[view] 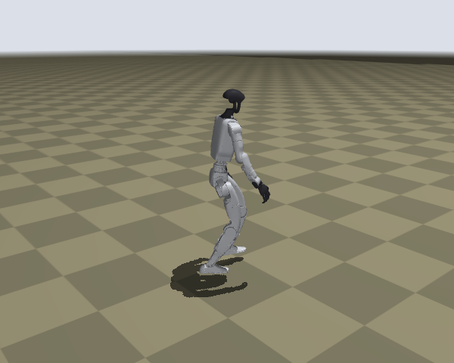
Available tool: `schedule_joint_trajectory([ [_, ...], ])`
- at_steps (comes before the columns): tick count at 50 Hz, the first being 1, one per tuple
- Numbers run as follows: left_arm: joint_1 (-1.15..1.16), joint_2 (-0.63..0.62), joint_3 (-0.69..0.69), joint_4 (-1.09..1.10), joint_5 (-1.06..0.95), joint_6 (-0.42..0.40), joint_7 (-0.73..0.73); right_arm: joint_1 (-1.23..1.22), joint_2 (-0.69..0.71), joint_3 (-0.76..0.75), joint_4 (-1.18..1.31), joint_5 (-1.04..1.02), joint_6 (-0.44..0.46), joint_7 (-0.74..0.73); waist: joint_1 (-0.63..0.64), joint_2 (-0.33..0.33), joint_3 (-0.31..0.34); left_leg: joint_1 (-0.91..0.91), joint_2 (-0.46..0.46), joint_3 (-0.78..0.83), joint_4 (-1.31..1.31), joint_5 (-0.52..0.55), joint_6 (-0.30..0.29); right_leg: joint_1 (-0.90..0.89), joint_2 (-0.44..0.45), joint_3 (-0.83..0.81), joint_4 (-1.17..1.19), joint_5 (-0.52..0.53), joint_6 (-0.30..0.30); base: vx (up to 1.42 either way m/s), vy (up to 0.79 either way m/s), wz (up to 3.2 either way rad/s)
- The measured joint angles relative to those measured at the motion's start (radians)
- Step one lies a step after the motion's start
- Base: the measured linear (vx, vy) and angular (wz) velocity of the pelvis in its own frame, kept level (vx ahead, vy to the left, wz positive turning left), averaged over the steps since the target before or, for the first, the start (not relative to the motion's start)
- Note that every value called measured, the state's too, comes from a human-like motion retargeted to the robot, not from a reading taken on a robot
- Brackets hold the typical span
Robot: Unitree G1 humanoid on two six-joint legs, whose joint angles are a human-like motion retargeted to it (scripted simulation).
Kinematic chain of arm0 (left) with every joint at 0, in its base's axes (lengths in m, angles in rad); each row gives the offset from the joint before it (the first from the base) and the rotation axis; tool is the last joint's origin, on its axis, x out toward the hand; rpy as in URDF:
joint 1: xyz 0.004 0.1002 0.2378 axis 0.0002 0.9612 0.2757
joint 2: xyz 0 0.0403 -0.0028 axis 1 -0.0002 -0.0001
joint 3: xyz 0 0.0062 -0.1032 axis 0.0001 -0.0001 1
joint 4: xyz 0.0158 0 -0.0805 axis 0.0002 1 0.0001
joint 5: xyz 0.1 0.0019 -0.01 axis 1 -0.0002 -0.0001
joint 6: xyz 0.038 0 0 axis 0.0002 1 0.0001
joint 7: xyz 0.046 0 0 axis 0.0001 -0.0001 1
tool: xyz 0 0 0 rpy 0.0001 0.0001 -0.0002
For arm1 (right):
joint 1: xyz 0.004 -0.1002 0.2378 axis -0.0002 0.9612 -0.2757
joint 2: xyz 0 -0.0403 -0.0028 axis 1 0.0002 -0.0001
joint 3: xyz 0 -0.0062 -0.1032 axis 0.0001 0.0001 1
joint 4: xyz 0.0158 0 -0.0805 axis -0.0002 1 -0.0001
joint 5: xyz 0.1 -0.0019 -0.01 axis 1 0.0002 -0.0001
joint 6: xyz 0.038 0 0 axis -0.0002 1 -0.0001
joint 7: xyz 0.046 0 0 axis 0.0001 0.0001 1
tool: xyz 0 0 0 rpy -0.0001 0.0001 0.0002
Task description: Walk
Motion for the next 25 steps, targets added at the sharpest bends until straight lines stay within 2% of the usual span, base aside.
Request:
schedule_joint_trajectory([
  [4, -0.011, -0.012, -0.005, 0.018, 0.006, 0.004, -0.006, -0.008, 0.031, 0.031, 0.016, -0.024, 0.002, 0.027, -0.015, -0.032, -0.003, -0.001, -0.045, 0.012, -0.210, 0.065, -0.011, 0.054, -0.030, 0.006, 0.024, -0.064, 0.002, 0.50, 0.01, 0.12],
  [8, -0.015, -0.020, -0.014, 0.038, 0.003, 0.012, -0.014, 0.019, 0.061, 0.046, 0.036, -0.027, 0.004, 0.044, -0.025, -0.063, -0.022, -0.030, -0.051, 0.043, -0.170, 0.078, 0.008, 0.073, -0.054, 0.020, 0.116, -0.131, 0.004, 0.50, 0.07, -0.10],
  [11, -0.029, -0.017, -0.023, 0.052, -0.009, 0.019, -0.023, 0.047, 0.079, 0.044, 0.056, -0.018, 0.009, 0.053, -0.030, -0.096, -0.033, -0.029, -0.050, 0.078, -0.101, 0.076, 0.038, 0.081, -0.099, 0.001, 0.193, -0.130, 0.008, 0.50, 0.11, -0.20],
  [14, -0.054, -0.005, -0.042, 0.059, -0.028, 0.023, -0.039, 0.072, 0.086, 0.034, 0.072, -0.005, 0.017, 0.067, -0.049, -0.144, -0.028, 0.013, -0.090, 0.109, -0.087, 0.042, 0.076, 0.073, -0.162, 0.016, 0.307, -0.033, 0.043, 0.47, 0.15, 0.12],
  [20, -0.110, 0.026, -0.079, 0.031, -0.048, 0.025, -0.048, 0.091, 0.064, 0.022, 0.069, 0.034, 0.039, 0.094, -0.119, -0.218, -0.024, 0.071, -0.191, 0.144, -0.102, -0.029, 0.139, -0.070, -0.297, 0.063, 0.627, 0.247, 0.090, 0.42, 0.17, 0.28],
  [22, -0.132, 0.038, -0.087, 0.018, -0.050, 0.026, -0.041, 0.086, 0.054, 0.016, 0.059, 0.047, 0.041, 0.093, -0.140, -0.223, -0.022, 0.083, -0.205, 0.145, -0.094, -0.059, 0.151, -0.125, -0.315, 0.074, 0.695, 0.287, 0.088, 0.39, 0.15, 0.13],
  [25, -0.162, 0.055, -0.091, 0.003, -0.054, 0.028, -0.027, 0.076, 0.041, 0.010, 0.039, 0.063, 0.038, 0.087, -0.166, -0.216, -0.019, 0.103, -0.208, 0.138, -0.077, -0.105, 0.159, -0.201, -0.318, 0.079, 0.744, 0.280, 0.073, 0.37, 0.12, 0.01],
])
